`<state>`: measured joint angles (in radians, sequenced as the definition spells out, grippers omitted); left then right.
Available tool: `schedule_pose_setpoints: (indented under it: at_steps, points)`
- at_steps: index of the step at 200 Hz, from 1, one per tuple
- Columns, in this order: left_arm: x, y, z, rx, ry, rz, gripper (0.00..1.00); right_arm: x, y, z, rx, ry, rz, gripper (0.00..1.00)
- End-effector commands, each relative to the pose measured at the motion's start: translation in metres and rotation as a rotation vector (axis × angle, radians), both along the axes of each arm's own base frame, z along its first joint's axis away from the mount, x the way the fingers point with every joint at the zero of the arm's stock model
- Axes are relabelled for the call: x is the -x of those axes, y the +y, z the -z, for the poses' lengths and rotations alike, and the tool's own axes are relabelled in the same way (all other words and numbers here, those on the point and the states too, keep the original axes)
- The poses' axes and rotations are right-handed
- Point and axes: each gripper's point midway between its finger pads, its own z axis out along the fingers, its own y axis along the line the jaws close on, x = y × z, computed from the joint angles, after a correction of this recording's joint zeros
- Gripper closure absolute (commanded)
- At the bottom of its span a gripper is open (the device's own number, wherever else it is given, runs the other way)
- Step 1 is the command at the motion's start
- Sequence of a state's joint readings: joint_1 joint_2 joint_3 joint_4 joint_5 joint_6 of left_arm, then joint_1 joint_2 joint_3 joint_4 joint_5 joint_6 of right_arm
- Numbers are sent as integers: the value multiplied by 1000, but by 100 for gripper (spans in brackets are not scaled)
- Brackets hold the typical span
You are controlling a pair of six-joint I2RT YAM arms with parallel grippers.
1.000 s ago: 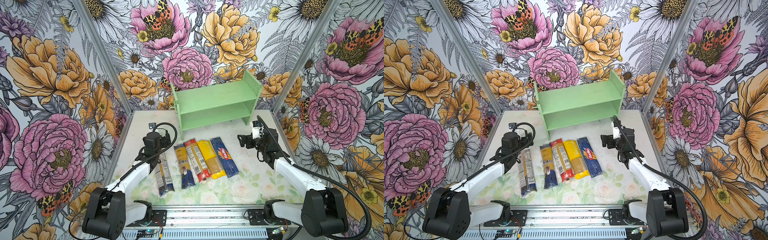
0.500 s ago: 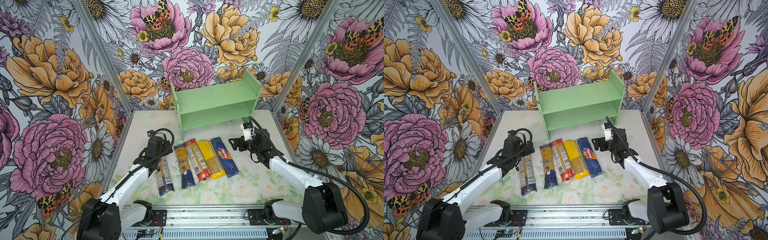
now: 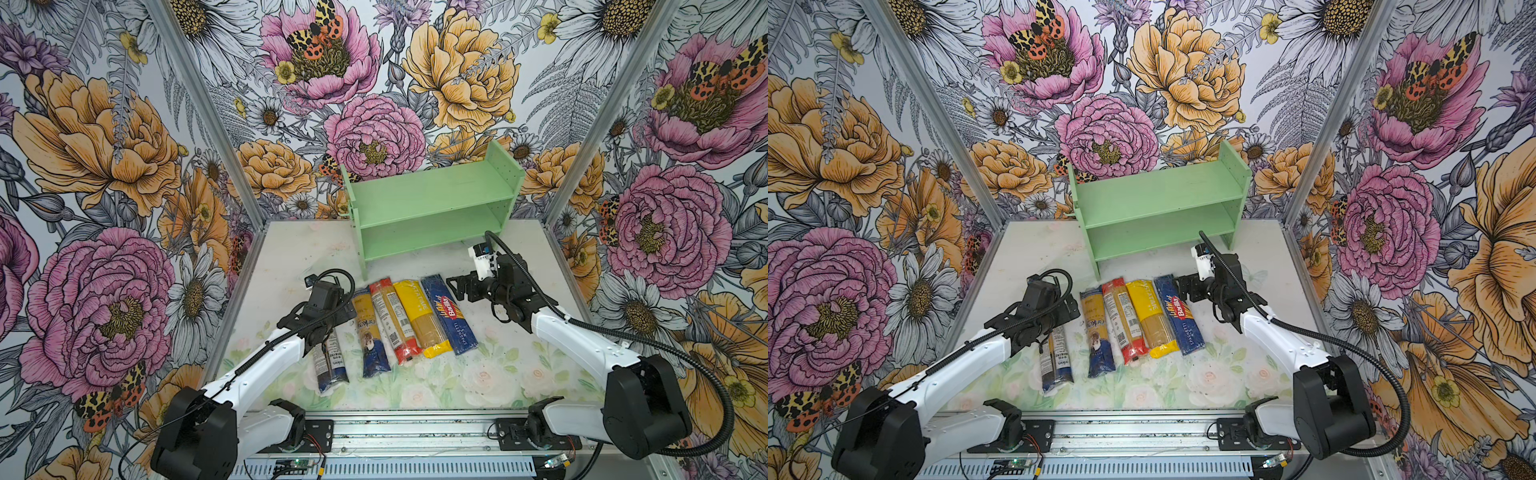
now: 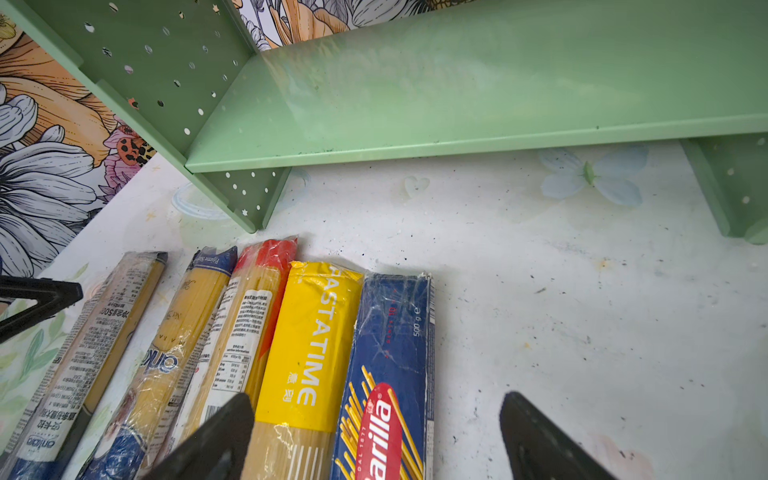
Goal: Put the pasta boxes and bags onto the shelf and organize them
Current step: 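Move left gripper over the clear spaghetti bag while right gripper nears Barilla box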
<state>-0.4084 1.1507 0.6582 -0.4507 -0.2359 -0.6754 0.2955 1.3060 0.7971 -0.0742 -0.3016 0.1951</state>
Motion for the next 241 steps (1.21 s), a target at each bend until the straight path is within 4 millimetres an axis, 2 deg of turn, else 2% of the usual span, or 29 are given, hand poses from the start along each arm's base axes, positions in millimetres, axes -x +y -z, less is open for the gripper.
schedule_pose_setpoints:
  at_steps: [1, 61, 137, 192, 241]
  points:
    - [10, -5, 11, 27, 67, -28, 1, -2, 7, -5, -16, 6, -11, 5]
    - [30, -7, 12, 39, 96, -92, 1, 1, 18, 2, -8, 24, -41, 5]
    - [56, 17, 17, 20, 115, -217, 1, 0, 28, 9, -12, 53, -70, 5]
    - [67, 20, 32, 30, 160, -245, 1, 2, 34, 17, -3, 69, -83, 5]
    - [73, 33, 22, -45, 156, -267, 1, 1, 36, 24, 10, 85, -87, 4]
